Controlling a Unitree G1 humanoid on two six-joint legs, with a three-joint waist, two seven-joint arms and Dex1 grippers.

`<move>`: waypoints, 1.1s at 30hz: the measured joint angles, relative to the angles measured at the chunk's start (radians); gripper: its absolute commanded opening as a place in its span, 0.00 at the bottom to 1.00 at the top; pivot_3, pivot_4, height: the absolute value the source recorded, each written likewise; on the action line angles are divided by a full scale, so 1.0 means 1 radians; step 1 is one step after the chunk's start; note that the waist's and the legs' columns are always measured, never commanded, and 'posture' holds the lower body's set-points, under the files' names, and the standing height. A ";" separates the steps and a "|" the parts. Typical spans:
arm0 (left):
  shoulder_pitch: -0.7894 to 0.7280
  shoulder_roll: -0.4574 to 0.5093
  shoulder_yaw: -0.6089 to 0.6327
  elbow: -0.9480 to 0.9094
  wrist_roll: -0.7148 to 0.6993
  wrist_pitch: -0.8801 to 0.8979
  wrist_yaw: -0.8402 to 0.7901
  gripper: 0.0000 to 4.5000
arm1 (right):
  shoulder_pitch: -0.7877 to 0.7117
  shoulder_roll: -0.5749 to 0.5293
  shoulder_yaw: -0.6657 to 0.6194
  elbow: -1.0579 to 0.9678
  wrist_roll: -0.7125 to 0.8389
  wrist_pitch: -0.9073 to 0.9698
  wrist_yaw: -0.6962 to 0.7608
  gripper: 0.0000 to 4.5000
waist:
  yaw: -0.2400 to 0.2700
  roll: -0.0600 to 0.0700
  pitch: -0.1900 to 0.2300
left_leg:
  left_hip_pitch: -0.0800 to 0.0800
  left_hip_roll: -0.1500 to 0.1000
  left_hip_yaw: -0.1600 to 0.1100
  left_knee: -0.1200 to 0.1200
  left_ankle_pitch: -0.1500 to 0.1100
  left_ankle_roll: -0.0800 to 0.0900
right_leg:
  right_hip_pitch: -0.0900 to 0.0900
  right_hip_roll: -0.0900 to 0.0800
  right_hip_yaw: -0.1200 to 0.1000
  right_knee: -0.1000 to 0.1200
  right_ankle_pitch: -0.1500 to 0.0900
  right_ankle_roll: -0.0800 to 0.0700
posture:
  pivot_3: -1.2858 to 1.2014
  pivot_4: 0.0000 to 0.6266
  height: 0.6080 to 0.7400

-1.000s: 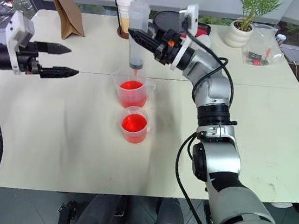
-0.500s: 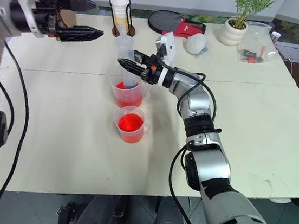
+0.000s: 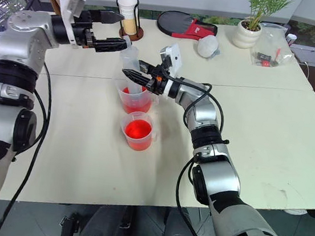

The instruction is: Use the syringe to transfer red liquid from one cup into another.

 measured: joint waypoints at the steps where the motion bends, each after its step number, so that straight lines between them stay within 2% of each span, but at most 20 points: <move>1: 0.000 -0.006 0.000 0.011 0.005 -0.011 0.002 0.88 | 0.005 0.001 0.000 -0.002 -0.003 -0.001 -0.001 0.31 | 0.000 0.000 0.000 | 0.000 0.000 0.000 0.000 0.000 0.000 | 0.000 0.000 0.000 0.000 0.000 0.000 | 0.52 0.24 1.00; 2: 0.000 -0.012 0.001 0.019 0.009 -0.017 0.003 0.82 | 0.006 0.001 0.000 -0.002 -0.005 -0.002 -0.002 0.31 | 0.000 0.000 0.000 | 0.000 0.000 0.000 0.000 0.000 0.000 | 0.000 0.000 0.000 0.000 0.000 0.000 | 0.52 0.24 1.00; 8: 0.000 -0.042 0.004 0.034 0.009 -0.034 -0.021 0.17 | 0.007 0.004 -0.011 -0.002 -0.015 -0.007 -0.041 0.31 | 0.001 0.000 0.000 | 0.000 0.000 0.000 0.000 0.000 0.000 | 0.000 0.000 0.000 0.000 0.000 0.000 | 0.52 0.24 1.00; 20: -0.005 -0.043 0.020 0.032 -0.010 0.035 -0.032 0.17 | 0.032 0.029 -0.014 -0.002 -0.023 -0.051 -0.059 0.31 | 0.000 0.000 0.000 | 0.000 0.000 0.000 0.000 0.000 0.000 | 0.000 0.000 0.000 0.000 0.000 0.000 | 0.52 0.24 1.00; 33: -0.056 -0.019 0.020 0.037 -0.010 0.034 -0.032 0.17 | 0.051 0.061 -0.016 -0.017 -0.012 -0.079 -0.092 0.31 | 0.000 0.000 0.000 | 0.000 0.000 0.000 0.000 0.000 0.000 | 0.000 0.000 0.000 0.000 0.000 0.000 | 0.52 0.24 1.00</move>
